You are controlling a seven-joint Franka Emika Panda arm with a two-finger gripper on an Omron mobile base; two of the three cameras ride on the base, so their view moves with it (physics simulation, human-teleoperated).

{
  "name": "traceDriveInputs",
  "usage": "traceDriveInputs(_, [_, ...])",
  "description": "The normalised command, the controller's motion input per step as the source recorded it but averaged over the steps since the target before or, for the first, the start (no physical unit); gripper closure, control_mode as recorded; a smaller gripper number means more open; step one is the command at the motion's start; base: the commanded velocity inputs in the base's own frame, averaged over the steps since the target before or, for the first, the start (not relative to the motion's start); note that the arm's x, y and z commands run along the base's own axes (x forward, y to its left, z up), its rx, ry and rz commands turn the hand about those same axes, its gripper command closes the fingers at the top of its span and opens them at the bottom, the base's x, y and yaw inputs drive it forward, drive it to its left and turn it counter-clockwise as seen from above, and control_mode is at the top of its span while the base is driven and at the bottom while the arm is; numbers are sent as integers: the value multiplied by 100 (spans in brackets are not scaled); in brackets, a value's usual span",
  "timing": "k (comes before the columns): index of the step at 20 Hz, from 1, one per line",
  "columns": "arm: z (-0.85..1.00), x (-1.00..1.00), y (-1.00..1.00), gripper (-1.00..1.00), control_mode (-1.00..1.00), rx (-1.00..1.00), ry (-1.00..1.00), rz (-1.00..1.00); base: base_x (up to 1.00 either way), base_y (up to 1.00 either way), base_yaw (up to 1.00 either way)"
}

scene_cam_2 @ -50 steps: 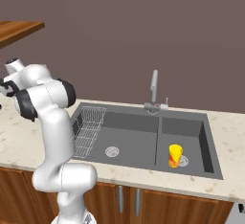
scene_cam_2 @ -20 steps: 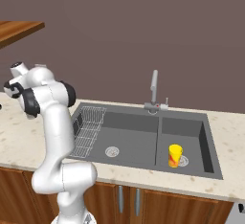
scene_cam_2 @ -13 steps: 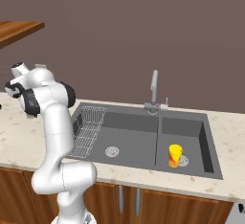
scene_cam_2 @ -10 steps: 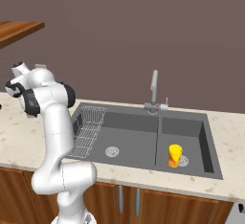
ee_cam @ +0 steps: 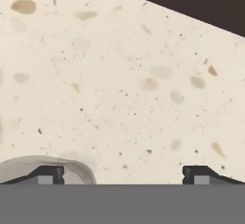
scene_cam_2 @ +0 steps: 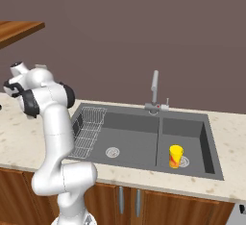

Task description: Move any existing items from the left basin to the right basin for drying. Then move the glass cup from the counter to the left basin of the sink for washing.

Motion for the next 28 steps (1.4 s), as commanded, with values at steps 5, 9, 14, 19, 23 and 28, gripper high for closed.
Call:
traceDriveInputs(5, [-18,-23,0,-100,-100,0,0,0,0,0,0])
traceDriveInputs(9, [-23,-13,0,-100,-100,0,0,0,0,0,0])
traceDriveInputs(14, [-29,-2,0,100,-100,0,2,0,0,0,0])
traceDriveInputs(19, [-13,0,0,100,-100,0,6,0,0,0,0])
traceDriveInputs(23, [-8,0,0,100,-100,0,0,0,0,0,0])
traceDriveInputs(28, [-2,0,0,100,-100,0,0,0,0,0,0])
